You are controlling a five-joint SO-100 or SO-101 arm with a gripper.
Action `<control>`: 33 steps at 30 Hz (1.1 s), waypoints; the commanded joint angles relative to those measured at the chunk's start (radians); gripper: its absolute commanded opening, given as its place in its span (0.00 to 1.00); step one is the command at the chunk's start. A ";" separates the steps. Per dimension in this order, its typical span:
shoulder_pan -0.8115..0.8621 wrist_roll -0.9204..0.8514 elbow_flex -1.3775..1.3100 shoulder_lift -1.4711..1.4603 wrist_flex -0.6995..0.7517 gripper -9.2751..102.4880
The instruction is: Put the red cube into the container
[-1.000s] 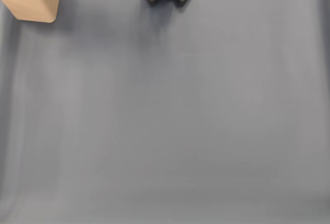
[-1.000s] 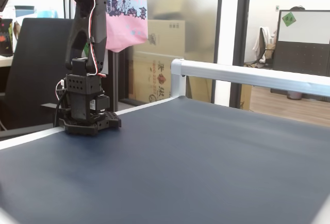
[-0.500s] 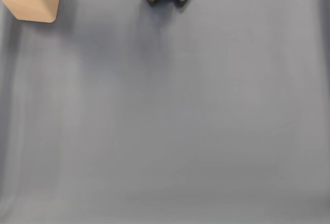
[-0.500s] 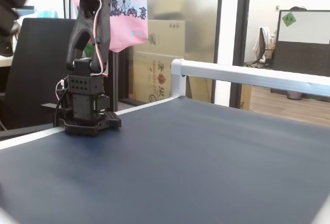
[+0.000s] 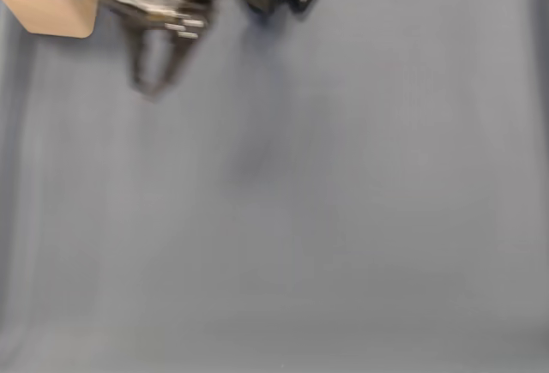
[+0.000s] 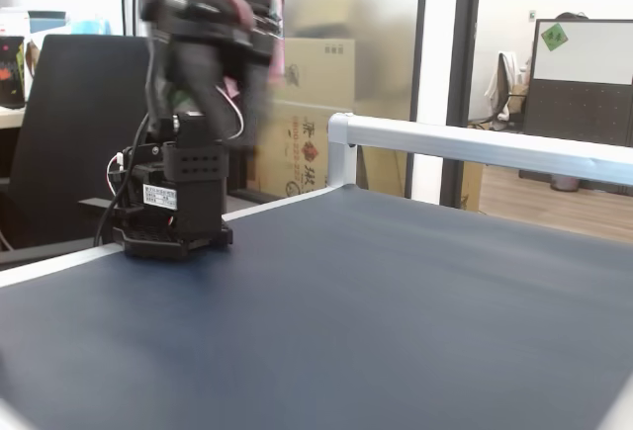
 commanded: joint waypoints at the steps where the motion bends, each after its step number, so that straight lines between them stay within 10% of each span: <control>1: -0.121 -0.038 0.170 0.163 -0.034 0.08; 33: -0.314 0.012 0.873 0.838 0.331 0.09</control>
